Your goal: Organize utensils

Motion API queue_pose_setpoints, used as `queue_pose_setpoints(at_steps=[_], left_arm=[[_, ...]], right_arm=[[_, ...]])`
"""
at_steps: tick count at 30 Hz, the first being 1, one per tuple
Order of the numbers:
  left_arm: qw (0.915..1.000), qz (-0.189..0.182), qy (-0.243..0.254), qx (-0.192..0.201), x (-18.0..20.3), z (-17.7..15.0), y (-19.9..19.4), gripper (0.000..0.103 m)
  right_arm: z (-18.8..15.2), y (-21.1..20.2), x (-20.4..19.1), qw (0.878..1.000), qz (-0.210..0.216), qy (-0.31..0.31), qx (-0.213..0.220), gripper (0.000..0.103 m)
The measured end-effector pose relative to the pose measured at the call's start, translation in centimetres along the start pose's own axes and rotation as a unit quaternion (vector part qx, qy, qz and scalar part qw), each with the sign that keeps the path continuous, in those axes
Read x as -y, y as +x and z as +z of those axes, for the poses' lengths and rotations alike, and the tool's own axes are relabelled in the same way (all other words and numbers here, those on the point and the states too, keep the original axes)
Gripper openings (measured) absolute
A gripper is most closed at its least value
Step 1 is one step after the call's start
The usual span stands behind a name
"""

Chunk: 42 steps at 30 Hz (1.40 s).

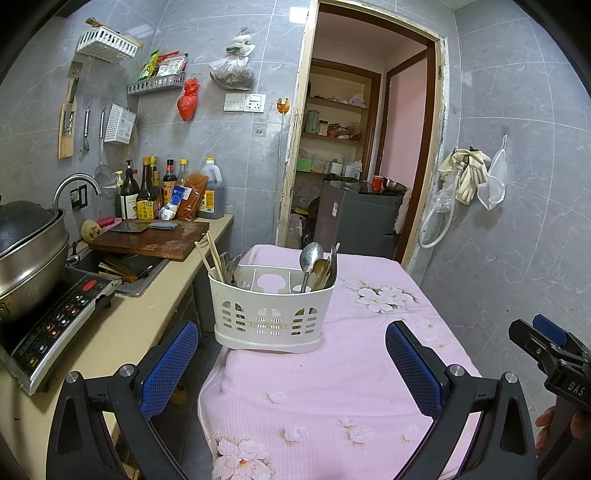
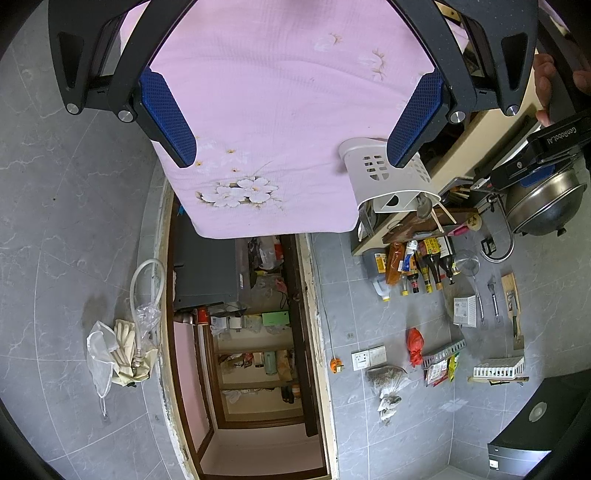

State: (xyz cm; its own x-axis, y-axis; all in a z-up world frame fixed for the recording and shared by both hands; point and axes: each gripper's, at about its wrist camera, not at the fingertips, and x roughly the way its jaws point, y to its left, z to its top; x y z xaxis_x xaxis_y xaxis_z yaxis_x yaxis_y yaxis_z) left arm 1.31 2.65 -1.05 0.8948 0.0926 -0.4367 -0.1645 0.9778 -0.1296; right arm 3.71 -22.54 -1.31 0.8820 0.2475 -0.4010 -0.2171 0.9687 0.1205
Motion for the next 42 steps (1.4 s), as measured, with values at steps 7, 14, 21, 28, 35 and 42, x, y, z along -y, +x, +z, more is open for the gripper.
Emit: queue_pose_setpoints(at_steps=[7,14,21,28,35,42], left_arm=[[1.0000,0.002,-0.002,-0.001,-0.15,-0.06,-0.01,0.102],[1.0000,0.003,-0.001,-0.001,-0.24,-0.18,0.07,0.102],[1.0000,0.002,-0.002,-0.001,-0.28,-0.18,0.09,0.102],[1.0000,0.002,-0.001,-0.001,-0.35,-0.11,0.09,0.102],[0.9999,0.010,0.004,0.003,-0.38,-0.52,0.14,0.102],[0.9999,0.013,0.006,0.000,0.30,-0.48,0.38,0.102]], right_arm=[[0.07,0.01,-0.04,1.000,0.000,0.000,0.000,0.102],[-0.01,0.08,-0.16,1.000,0.000,0.001,-0.002,0.102],[-0.29,0.13,-0.33,1.000,0.001,0.001,-0.003,0.102],[-0.14,0.15,-0.36,1.000,0.001,0.001,-0.004,0.102],[-0.26,0.20,-0.38,1.000,0.001,0.002,-0.006,0.102],[-0.43,0.19,-0.51,1.000,0.001,0.003,-0.007,0.102]])
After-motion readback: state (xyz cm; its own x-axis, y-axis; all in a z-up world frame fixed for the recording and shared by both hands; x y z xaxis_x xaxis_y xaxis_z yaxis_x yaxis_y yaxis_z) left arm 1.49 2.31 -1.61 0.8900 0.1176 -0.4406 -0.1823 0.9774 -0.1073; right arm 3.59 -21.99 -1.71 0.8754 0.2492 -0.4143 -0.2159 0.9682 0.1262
